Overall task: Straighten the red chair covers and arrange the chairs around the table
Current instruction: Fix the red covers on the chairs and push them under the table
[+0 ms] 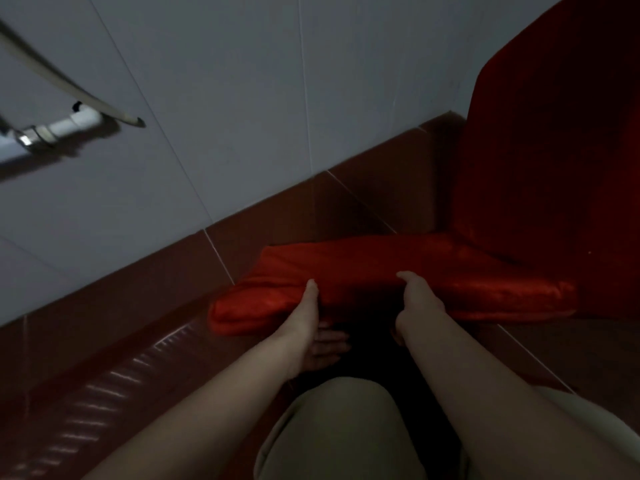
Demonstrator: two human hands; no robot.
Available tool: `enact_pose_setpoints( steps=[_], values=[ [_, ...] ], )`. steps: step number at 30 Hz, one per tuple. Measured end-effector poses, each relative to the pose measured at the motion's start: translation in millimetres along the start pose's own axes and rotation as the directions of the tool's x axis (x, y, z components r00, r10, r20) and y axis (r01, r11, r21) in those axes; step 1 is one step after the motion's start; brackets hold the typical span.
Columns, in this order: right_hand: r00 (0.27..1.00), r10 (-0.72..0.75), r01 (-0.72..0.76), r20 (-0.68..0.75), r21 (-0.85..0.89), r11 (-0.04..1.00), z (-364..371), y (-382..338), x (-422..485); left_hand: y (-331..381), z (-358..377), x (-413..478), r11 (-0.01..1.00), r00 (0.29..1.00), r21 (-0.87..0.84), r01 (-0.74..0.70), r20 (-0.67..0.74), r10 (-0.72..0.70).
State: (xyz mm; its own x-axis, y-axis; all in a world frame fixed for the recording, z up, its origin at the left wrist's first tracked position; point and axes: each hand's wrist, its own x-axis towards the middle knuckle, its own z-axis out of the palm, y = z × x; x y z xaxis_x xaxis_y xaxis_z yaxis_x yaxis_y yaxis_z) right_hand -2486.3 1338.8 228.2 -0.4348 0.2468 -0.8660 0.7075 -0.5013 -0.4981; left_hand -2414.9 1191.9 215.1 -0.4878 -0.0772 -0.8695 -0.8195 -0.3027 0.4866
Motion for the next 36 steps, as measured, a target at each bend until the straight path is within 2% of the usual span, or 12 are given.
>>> enact_pose_setpoints(
  steps=[3, 5, 6, 7, 8, 9, 10, 13, 17, 23, 31, 36],
  values=[
    [1.0, -0.004, 0.004, -0.005, 0.023, 1.0, 7.8, -9.7, -4.6, 6.2, -12.5, -9.1, 0.866, 0.982, 0.469, -0.172, 0.01, 0.19],
    [1.0, -0.007, 0.007, -0.002, 0.053, 0.999, 14.2, -16.9, -8.6, 13.8, -16.6, -12.0, 0.711, 0.874, 0.565, -0.418, 0.036, 0.485],
    [1.0, -0.009, 0.009, -0.011, 0.066, 0.998, 18.5, -20.7, -10.7, 18.7, -16.6, -11.9, 0.567, 0.737, 0.619, -0.544, 0.03, 0.675],
    [1.0, -0.013, 0.015, -0.026, 0.079, 0.997, 23.0, -24.2, -12.2, 25.3, -16.5, -9.2, 0.367, 0.538, 0.713, -0.597, 0.017, 0.843],
    [0.999, -0.019, 0.023, -0.044, 0.093, 0.995, 27.2, -27.7, -14.0, 33.0, -15.5, -5.4, 0.166, 0.325, 0.823, -0.544, 0.023, 0.946],
    [0.998, -0.03, 0.035, -0.058, 0.101, 0.994, 31.3, -31.4, -15.4, 41.7, -12.3, -1.7, 0.043, 0.181, 0.892, -0.45, 0.044, 0.982],
    [0.997, -0.038, 0.044, -0.062, 0.107, 0.993, 34.9, -34.6, -16.6, 49.9, -8.5, 3.1, 0.013, 0.166, 0.928, -0.372, 0.053, 0.985],
    [0.995, -0.069, 0.075, -0.07, 0.089, 0.993, 42.0, -43.2, -15.6, 62.8, 4.1, 21.0, 0.063, 0.391, 0.976, -0.209, 0.024, 0.92],
    [0.996, -0.06, 0.062, -0.064, 0.028, 0.998, 51.1, -51.3, -14.5, 65.1, 11.2, 33.7, 0.038, 0.288, 0.99, -0.133, 0.002, 0.958],
    [0.991, -0.134, 0.135, 0.022, -0.088, 0.987, 46.7, -54.7, -11.6, 73.2, 15.4, 29.0, 0.053, 0.297, 0.986, -0.159, -0.003, 0.955],
    [0.978, -0.186, 0.191, -0.1, 0.041, 0.981, 23.9, -70.2, -15.4, 56.6, 29.4, 4.2, 0.031, 0.251, 0.987, -0.157, 0.01, 0.968],
    [0.97, -0.24, 0.233, -0.043, -0.127, 0.964, 21.8, -87.6, -17.2, 56.5, 42.8, -11.5, 0.055, 0.241, 0.988, -0.147, -0.019, 0.97]
  ],
)
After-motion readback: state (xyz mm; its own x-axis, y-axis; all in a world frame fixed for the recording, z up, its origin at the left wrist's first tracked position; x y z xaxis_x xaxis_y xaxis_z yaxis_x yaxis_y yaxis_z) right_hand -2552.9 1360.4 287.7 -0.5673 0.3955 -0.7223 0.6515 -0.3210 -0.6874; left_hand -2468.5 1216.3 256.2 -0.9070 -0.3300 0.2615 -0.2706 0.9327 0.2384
